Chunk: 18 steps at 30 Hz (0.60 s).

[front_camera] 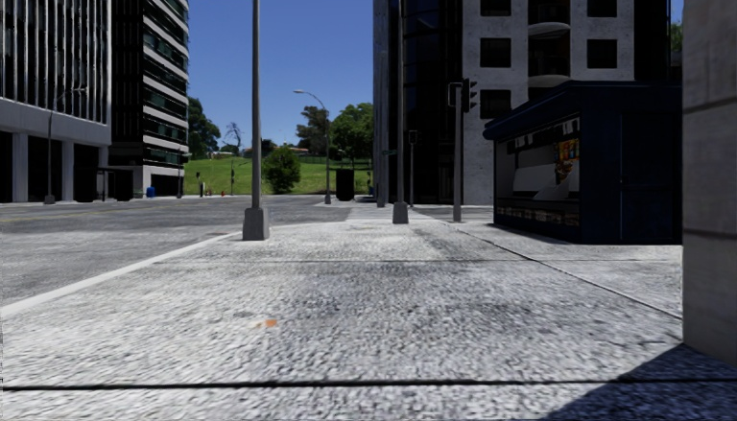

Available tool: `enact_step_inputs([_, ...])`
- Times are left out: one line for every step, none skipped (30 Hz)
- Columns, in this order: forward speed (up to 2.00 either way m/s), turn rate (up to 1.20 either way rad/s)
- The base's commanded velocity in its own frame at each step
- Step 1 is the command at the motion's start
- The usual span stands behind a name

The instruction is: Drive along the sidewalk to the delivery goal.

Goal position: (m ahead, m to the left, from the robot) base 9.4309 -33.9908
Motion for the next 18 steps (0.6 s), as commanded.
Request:
enact_step_inputs([2.0,-0.29])
enact_step_inputs([1.99,-0.31])
enact_step_inputs([1.88,-0.32])
enact_step_inputs([1.7,-0.35])
enact_step_inputs([1.65,-0.38])
enact_step_inputs([1.63,-0.39])
enact_step_inputs([1.63,-0.39])
enact_step_inputs([1.63,-0.39])
enact_step_inputs([1.63,-0.39])
enact_step_inputs([1.63,-0.39])
enact_step_inputs([1.63,-0.4])
enact_step_inputs([1.63,-0.4])
enact_step_inputs([1.63,-0.4])
enact_step_inputs([1.63,-0.41])
enact_step_inputs([1.63,-0.43])
enact_step_inputs([1.63,-0.43])
enact_step_inputs([1.63,-0.43])
enact_step_inputs([1.61,-0.46])
